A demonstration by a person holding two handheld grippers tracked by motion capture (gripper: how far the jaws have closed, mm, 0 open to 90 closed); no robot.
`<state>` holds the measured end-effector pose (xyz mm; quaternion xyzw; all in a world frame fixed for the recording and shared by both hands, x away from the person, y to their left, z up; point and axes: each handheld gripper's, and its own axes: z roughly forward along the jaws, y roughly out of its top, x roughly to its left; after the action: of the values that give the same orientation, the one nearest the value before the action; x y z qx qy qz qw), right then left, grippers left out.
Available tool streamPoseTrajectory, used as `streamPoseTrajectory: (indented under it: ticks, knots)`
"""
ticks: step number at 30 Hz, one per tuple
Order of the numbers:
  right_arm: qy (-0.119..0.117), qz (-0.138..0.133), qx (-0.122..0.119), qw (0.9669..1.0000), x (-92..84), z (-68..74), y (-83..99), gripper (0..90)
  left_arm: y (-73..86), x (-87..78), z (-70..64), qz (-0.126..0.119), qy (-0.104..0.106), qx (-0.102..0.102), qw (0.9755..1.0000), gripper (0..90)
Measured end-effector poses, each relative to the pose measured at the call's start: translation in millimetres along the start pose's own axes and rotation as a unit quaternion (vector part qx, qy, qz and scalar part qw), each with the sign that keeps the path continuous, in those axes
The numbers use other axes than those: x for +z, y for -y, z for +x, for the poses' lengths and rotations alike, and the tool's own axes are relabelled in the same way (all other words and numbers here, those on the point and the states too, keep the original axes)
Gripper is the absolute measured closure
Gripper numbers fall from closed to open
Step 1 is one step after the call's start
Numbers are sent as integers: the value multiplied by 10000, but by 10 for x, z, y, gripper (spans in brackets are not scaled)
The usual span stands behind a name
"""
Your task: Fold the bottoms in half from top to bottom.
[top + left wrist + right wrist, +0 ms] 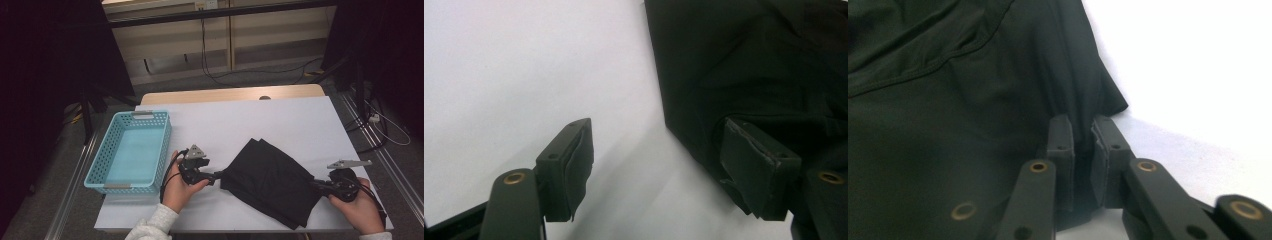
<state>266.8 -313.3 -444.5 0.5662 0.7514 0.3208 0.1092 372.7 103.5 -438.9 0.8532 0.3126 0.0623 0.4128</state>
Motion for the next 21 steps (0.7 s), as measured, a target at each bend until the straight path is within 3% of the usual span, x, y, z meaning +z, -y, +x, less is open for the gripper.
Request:
streamPoseTrajectory:
  ticks: [4, 7, 10, 15, 17, 21]
  knots:
    - [-146, 9, 99, 9998, -11, -20, -9, 826, -2, 5, -5, 21, 2, 22, 10000, 298]
    - [-295, -37, 9, 9996, -45, 4, -72, 831, -11, -1, -4, -2, -12, 31, 10000, 298]
    - [-422, -306, -93, 9986, -69, 59, -176, 832, -12, -3, -3, -14, -20, 24, 10000, 298]
    - [-594, -410, -261, 9971, 45, 137, -333, 832, -3, -11, -4, 3, -17, 32, 10000, 298]
    - [-531, -395, -359, 9972, 110, 140, -362, 830, 3, -16, 1, -13, -38, 2, 10000, 298]
    - [-455, -298, -176, 9984, 230, 48, -340, 825, 14, -21, 5, 3, -34, -22, 10000, 298]
